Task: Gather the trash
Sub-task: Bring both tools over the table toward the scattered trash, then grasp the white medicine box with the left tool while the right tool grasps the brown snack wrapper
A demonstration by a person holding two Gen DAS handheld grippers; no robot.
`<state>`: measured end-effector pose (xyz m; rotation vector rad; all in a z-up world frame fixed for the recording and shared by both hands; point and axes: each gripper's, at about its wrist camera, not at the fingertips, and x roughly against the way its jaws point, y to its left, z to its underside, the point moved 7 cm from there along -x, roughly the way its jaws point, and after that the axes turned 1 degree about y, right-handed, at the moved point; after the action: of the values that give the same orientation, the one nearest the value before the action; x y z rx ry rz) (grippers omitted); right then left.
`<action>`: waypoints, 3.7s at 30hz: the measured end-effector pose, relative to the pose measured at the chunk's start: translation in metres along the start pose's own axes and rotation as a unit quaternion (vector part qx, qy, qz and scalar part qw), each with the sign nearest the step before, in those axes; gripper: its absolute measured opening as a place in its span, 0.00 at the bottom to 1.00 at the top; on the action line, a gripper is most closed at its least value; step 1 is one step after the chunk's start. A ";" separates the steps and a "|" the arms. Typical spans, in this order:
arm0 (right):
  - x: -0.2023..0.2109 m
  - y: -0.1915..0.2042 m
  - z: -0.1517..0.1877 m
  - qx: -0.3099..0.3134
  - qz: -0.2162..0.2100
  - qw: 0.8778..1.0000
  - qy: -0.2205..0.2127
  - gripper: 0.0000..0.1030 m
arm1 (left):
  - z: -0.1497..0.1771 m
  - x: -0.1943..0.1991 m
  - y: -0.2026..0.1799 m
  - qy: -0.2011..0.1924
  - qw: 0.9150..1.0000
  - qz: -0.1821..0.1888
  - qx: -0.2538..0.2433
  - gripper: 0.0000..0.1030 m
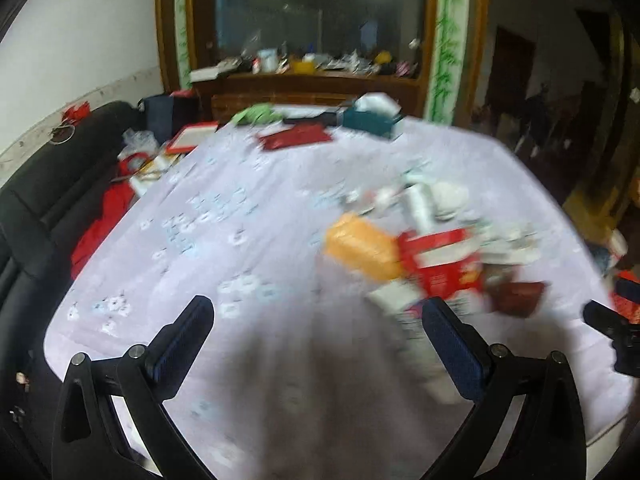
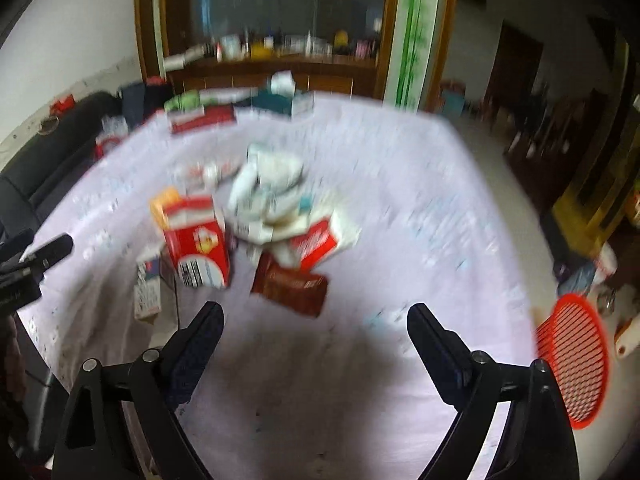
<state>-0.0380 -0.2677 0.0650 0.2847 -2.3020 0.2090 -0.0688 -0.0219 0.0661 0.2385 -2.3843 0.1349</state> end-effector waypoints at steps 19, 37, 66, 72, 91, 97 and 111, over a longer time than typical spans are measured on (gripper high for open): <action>0.042 -0.034 0.002 -0.019 -0.020 0.999 -0.027 0.83 | -0.008 0.044 -0.076 -0.028 0.998 0.033 -0.050 1.00; 0.049 -0.035 0.004 -0.002 -0.052 0.998 -0.027 0.83 | -0.002 0.058 -0.078 -0.027 0.999 0.012 -0.026 1.00; 0.030 -0.033 0.008 0.009 -0.068 0.998 -0.003 0.83 | 0.004 0.044 -0.080 -0.003 1.000 0.012 -0.021 1.00; 0.026 -0.032 0.010 0.007 -0.067 0.998 0.007 0.83 | 0.006 0.036 -0.078 0.009 1.000 0.018 -0.016 1.00; 0.001 -0.027 0.015 -0.005 -0.087 0.995 0.050 0.75 | 0.046 -0.074 -0.061 0.182 0.981 0.058 0.046 0.83; -0.024 -0.009 0.010 0.029 -0.139 0.987 0.082 0.69 | 0.049 -0.108 -0.070 0.221 0.971 0.077 0.043 0.53; -0.129 0.003 -0.012 0.037 -0.192 0.967 0.161 0.62 | 0.060 -0.088 -0.059 0.209 0.972 0.108 -0.014 0.37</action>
<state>0.0546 -0.2438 -0.0220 0.6773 -1.8784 0.1322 -0.0328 -0.0777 -0.0359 -0.0615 -1.9836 0.2298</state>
